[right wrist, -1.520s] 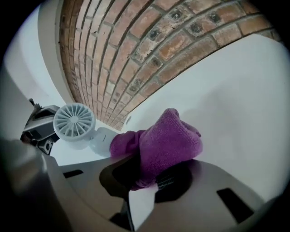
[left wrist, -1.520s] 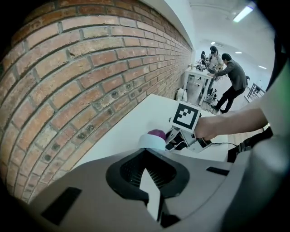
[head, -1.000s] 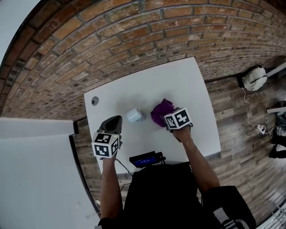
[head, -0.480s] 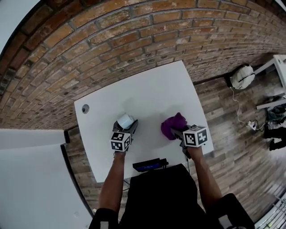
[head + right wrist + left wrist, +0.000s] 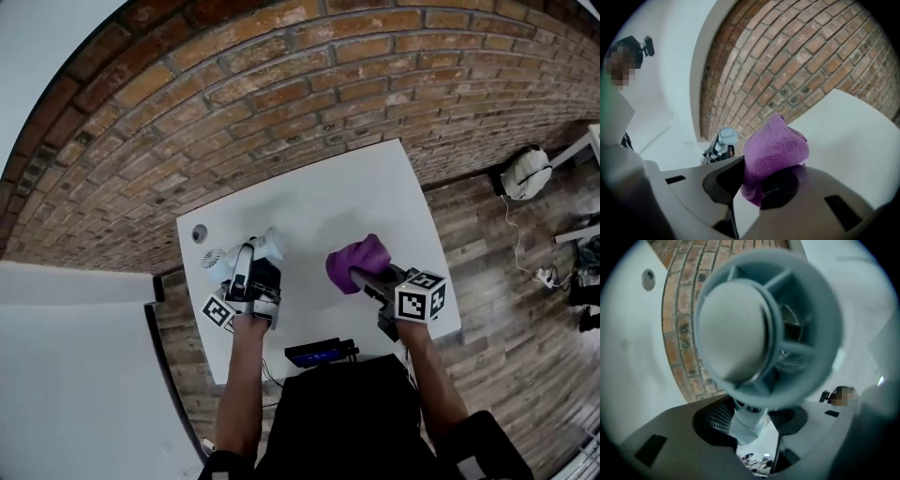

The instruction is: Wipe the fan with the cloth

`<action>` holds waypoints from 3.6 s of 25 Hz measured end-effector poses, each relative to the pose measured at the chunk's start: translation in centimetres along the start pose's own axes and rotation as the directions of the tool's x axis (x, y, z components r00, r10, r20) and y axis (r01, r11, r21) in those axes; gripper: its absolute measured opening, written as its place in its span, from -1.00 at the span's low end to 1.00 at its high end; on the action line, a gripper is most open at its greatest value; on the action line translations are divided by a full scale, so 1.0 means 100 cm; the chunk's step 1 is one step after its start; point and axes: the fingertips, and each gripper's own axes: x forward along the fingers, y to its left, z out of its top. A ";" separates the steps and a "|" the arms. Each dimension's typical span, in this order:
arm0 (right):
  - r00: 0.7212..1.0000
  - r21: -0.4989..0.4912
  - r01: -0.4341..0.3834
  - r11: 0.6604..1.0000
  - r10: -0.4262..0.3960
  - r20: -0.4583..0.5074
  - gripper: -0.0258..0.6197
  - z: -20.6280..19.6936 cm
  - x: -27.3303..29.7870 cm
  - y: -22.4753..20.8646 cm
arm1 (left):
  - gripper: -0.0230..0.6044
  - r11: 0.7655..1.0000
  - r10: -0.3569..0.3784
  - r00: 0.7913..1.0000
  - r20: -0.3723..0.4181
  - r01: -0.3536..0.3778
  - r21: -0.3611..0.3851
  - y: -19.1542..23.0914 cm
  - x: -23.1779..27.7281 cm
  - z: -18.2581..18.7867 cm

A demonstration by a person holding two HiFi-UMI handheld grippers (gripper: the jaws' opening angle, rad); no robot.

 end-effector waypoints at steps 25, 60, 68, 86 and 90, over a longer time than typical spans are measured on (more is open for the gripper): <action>0.951 -0.388 -0.066 0.919 0.176 0.255 -0.68 0.136 0.015 0.141 | -0.26 0.939 -0.340 0.939 0.045 0.341 -0.032 -0.132 0.041 0.010; 0.945 -0.176 0.241 0.955 -0.272 -0.181 -0.68 -0.028 0.004 -0.045 | -0.28 0.578 0.631 0.735 -0.248 -0.231 0.783 0.071 -0.013 -0.049; 0.917 -0.153 0.312 0.938 -0.339 -0.211 -0.68 -0.034 -0.053 -0.066 | -0.28 -0.005 0.914 0.383 0.133 -0.317 0.948 0.178 -0.048 -0.053; 0.940 -0.149 0.053 0.987 -0.099 -0.326 -0.68 -0.030 0.044 -0.006 | 0.04 0.185 0.813 0.567 -0.132 -0.036 0.982 0.134 -0.088 -0.042; 0.933 -0.150 -0.029 0.988 -0.027 -0.359 -0.68 -0.024 0.094 0.019 | 0.04 0.137 0.849 0.505 -0.157 0.076 0.988 0.128 -0.085 0.002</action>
